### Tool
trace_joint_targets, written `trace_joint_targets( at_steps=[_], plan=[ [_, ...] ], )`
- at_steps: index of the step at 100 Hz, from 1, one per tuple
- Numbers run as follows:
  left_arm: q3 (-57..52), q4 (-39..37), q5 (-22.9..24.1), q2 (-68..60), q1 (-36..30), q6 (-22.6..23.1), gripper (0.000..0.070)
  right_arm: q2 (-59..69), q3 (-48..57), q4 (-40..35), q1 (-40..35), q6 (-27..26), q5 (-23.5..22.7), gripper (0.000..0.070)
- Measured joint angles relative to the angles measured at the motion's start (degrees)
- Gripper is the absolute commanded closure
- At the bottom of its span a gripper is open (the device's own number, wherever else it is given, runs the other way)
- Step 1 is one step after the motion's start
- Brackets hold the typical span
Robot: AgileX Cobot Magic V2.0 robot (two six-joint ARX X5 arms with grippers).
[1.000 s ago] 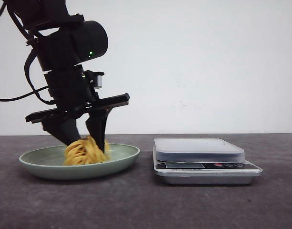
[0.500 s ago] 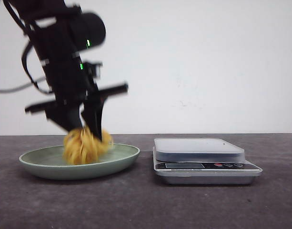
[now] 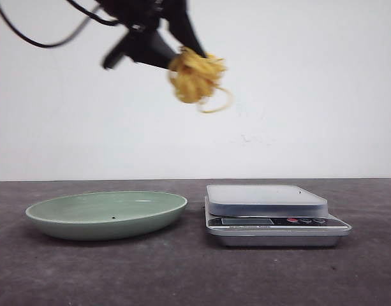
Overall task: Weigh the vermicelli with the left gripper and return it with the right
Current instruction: 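Carry the bundle with the left gripper onto the scale and release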
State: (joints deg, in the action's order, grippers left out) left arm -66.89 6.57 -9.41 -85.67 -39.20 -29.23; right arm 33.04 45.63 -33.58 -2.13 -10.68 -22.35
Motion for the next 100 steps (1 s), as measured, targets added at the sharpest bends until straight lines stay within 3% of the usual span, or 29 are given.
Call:
trace_joint_targets(
  at_steps=[18,47,63,84,93,100],
  plan=[
    [0.0,-7.3,-2.2,-5.7,-1.2,-4.1,0.0696,0.0,0.0,0.0,0.0,0.0,0.0,0.0146],
    [-3.1,-6.2,-3.1,-17.2,-1.9,-6.2,0.0696,0.0,0.0,0.0,0.0,0.0,0.0,0.0146],
    [-6.8,-6.4,-7.6,-22.1,-1.9,-7.6,0.0696,0.0,0.0,0.0,0.0,0.0,0.0,0.0146],
    [-7.2,-4.9,-8.3,-24.9,-2.3,-9.0,0.0693,0.0,0.0,-0.5,0.0,0.0,0.0,0.0146],
    [-7.2,-3.1,-8.3,-25.0,-2.3,-8.9,0.0612,0.0,0.0,-1.0,0.0,0.0,0.0,0.0146],
    [-7.3,-3.1,-8.5,-25.0,-2.3,-8.7,0.0489,0.0,0.0,-1.4,0.0,0.0,0.0,0.0145]
  ],
)
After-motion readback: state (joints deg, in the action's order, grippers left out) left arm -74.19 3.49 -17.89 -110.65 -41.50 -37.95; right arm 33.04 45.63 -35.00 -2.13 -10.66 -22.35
